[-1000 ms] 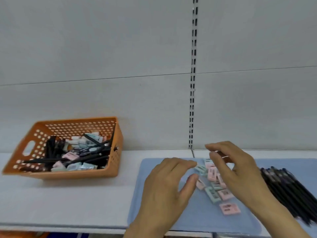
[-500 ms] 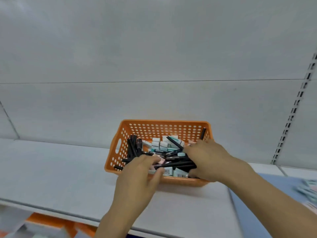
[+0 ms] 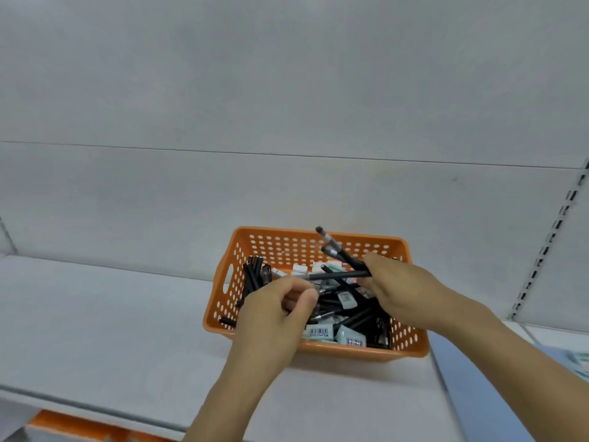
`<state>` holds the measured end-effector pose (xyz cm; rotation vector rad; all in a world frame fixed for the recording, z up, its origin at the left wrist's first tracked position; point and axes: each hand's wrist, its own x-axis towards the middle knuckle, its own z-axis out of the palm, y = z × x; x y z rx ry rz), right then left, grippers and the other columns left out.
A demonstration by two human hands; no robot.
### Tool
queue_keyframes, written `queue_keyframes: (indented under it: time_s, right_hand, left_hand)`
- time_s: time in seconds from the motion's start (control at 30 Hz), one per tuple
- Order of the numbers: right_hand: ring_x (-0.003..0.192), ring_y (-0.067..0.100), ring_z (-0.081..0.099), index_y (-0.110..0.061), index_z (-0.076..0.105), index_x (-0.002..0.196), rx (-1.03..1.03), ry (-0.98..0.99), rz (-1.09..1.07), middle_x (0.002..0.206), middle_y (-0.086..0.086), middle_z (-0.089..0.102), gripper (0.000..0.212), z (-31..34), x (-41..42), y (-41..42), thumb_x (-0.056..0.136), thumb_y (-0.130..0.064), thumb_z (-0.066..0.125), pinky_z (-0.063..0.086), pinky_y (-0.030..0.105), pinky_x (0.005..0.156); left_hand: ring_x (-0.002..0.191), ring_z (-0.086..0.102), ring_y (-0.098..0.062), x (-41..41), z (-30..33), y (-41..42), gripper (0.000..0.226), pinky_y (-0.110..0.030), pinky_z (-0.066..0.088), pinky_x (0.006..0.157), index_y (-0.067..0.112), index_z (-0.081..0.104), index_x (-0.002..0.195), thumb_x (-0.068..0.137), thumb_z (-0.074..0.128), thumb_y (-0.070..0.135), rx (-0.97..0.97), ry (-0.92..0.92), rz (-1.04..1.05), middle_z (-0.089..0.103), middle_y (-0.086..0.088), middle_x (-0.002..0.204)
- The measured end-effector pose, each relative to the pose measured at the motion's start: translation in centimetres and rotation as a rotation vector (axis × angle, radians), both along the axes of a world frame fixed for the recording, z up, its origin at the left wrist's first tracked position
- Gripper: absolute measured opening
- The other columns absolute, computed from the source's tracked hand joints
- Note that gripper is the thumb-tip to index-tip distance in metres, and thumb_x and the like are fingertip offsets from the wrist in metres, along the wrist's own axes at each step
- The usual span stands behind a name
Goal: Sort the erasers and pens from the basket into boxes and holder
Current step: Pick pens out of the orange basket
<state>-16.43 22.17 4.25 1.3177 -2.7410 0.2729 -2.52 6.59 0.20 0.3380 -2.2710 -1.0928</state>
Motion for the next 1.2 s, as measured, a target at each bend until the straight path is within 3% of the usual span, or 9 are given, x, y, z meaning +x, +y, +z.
queue_keyframes:
  time_s: [0.17, 0.27, 0.4, 0.57, 0.67, 0.73, 0.83, 0.97, 1.2]
  right_hand:
    - [0.074, 0.018, 0.058, -0.023, 0.039, 0.101, -0.124, -0.145, 0.004, 0.083, -0.003, 0.056, 0.012, 0.7, 0.0, -0.8, 0.102, -0.035, 0.038, 0.049, 0.039, 0.069]
    - [0.079, 0.017, 0.059, -0.023, 0.038, 0.107, -0.100, 0.012, 0.053, 0.093, -0.006, 0.059, 0.009, -0.1, 1.1, -1.3, 0.102, -0.031, 0.039, 0.050, 0.036, 0.069]
    - [0.082, 0.016, 0.058, -0.022, 0.042, 0.118, -0.134, 0.140, 0.122, 0.102, -0.007, 0.059, 0.021, -1.8, 2.8, -2.2, 0.101, -0.033, 0.042, 0.046, 0.031, 0.062]
    - [0.076, 0.002, 0.061, -0.029, 0.068, 0.091, -0.857, -0.489, 0.036, 0.086, -0.012, 0.068, 0.015, -2.1, 3.0, -1.6, 0.092, -0.040, 0.058, 0.047, 0.016, 0.069]
    - [0.096, 0.010, 0.065, -0.024, 0.070, 0.102, -1.314, -0.915, -0.091, 0.100, -0.003, 0.071, 0.046, -2.7, 3.9, -3.4, 0.099, -0.053, 0.035, 0.052, 0.032, 0.089]
    - [0.104, 0.015, 0.065, -0.017, 0.069, 0.101, -1.378, -1.024, -0.071, 0.103, 0.003, 0.072, 0.061, -2.4, 4.3, -4.4, 0.093, -0.062, 0.028, 0.048, 0.038, 0.098]
    - [0.104, 0.012, 0.063, -0.020, 0.064, 0.105, -1.216, -0.936, 0.010, 0.107, 0.001, 0.068, 0.060, -0.7, 4.0, -4.3, 0.090, -0.065, 0.028, 0.047, 0.032, 0.094]
    - [0.094, 0.009, 0.064, -0.022, 0.064, 0.106, -0.915, -0.485, -0.102, 0.100, -0.012, 0.064, 0.014, 0.4, -0.1, -1.6, 0.098, -0.025, 0.053, 0.052, 0.027, 0.079]
    - [0.102, 0.015, 0.052, -0.022, 0.064, 0.108, 0.088, 0.038, 0.201, 0.108, -0.005, 0.058, 0.025, -3.1, -0.8, -4.7, 0.083, -0.023, 0.068, 0.052, 0.037, 0.081]
  left_hand:
    - [0.096, 0.064, 0.002, -2.8, 0.6, 0.7, 0.042, -0.031, 0.053, 0.092, 0.028, 0.061, 0.120, 0.088, 0.057, 0.056, 0.243, -0.146, -0.141, 0.068, 0.014, 0.104]
    - [0.107, 0.066, -0.014, -4.5, 1.2, 1.6, 0.060, -0.038, 0.051, 0.099, 0.013, 0.059, 0.122, 0.079, 0.070, 0.054, 0.855, 0.018, -0.271, 0.070, -0.002, 0.112]
    - [0.099, 0.071, -0.026, -6.2, 2.2, 1.9, 0.036, -0.041, 0.056, 0.089, -0.002, 0.058, 0.118, 0.093, 0.059, 0.025, 1.482, 0.314, -0.239, 0.073, -0.016, 0.105]
    - [0.090, 0.073, -0.026, -5.7, 2.7, 1.5, 0.027, -0.042, 0.053, 0.088, 0.001, 0.055, 0.113, 0.099, 0.050, 0.023, 1.646, 0.508, -0.278, 0.073, -0.017, 0.097]
    - [0.086, 0.073, -0.022, -5.9, 3.1, 2.6, 0.022, -0.040, 0.054, 0.089, 0.001, 0.060, 0.103, 0.098, 0.051, 0.021, 1.665, 0.563, -0.269, 0.073, -0.014, 0.091]
    - [0.086, 0.072, -0.023, -5.9, 3.2, 3.7, 0.020, -0.040, 0.054, 0.091, 0.002, 0.060, 0.101, 0.099, 0.050, 0.020, 1.631, 0.520, -0.300, 0.073, -0.014, 0.091]
    - [0.083, 0.071, -0.024, -4.9, 3.2, 3.5, 0.020, -0.043, 0.057, 0.086, 0.003, 0.058, 0.100, 0.099, 0.049, 0.020, 1.558, 0.490, -0.301, 0.072, -0.014, 0.087]
    - [0.052, 0.053, -0.011, -2.9, 2.5, 0.1, 0.018, -0.027, 0.052, 0.052, 0.007, 0.056, 0.094, 0.099, 0.050, 0.023, 1.434, 0.536, -0.176, 0.062, -0.004, 0.072]
    - [0.043, 0.037, -0.008, -0.9, 0.6, -1.4, 0.013, -0.020, 0.036, 0.038, 0.011, 0.051, 0.098, 0.100, 0.050, 0.023, 1.413, 0.525, -0.082, 0.050, 0.000, 0.066]
